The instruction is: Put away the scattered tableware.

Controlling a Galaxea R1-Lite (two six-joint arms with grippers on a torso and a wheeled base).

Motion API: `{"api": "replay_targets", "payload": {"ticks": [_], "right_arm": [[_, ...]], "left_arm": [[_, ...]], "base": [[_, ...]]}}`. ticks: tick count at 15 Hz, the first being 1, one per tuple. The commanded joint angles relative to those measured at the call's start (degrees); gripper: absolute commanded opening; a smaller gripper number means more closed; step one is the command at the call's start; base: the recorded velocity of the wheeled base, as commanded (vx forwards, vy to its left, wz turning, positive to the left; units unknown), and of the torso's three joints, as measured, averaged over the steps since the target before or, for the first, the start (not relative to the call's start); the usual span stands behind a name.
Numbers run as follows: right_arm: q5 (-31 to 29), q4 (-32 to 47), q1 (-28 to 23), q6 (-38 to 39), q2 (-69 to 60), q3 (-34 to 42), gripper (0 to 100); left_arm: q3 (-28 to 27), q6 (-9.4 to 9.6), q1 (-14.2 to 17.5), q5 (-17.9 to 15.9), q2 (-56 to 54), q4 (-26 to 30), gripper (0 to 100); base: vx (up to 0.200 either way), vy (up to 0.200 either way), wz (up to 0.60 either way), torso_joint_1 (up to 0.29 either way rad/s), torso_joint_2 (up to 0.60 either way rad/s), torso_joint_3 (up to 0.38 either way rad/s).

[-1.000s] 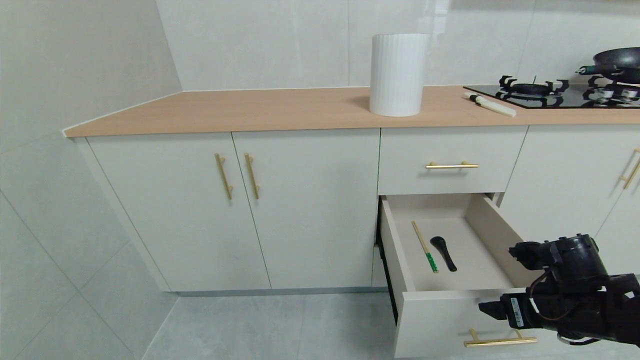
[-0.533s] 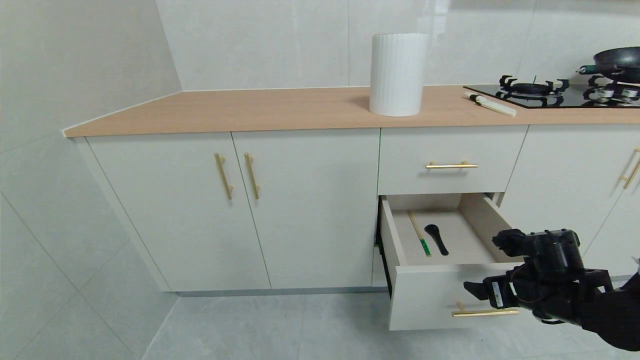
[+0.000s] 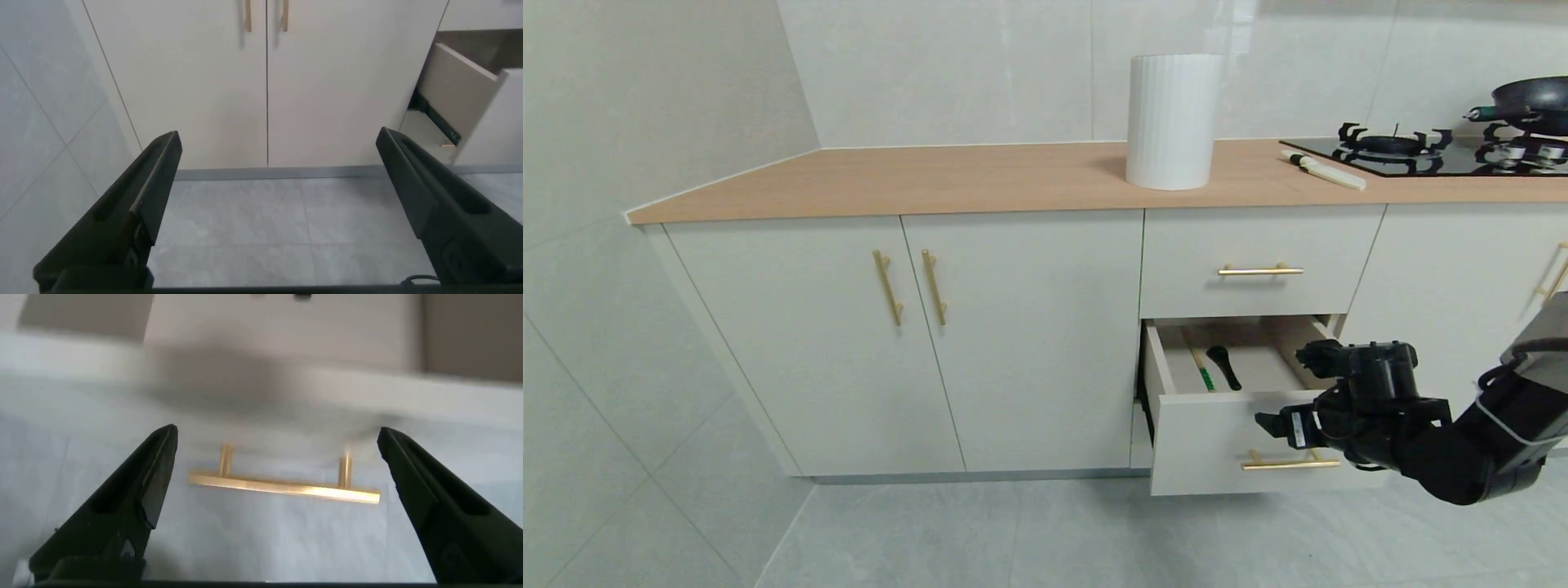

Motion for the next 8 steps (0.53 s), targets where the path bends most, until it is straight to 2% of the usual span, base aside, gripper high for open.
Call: {"api": "replay_targets", "payload": {"ticks": [1, 2, 8], "right_arm": [[0.0, 0.0, -0.7, 0.0, 4.2, -4.6, 100], [-0.1, 0.0, -1.4, 0.0, 6.4, -8.6, 100], [-0.3, 0.0, -2.6, 0.1, 13.1, -18.9, 100]], "left_arm": [[0.0, -0.01, 0.0, 0.0, 0.0, 0.0, 100], [0.0, -0.01, 0.0, 0.0, 0.0, 0.0, 100], [0.0, -0.01, 0.0, 0.0, 0.0, 0.0, 100]], "base": [[0.0, 0.0, 0.0, 0.0, 0.0, 0.0], [0.0, 0.0, 0.0, 0.0, 0.0, 0.0], [0.0, 0.0, 0.0, 0.0, 0.0, 0.0]]}}
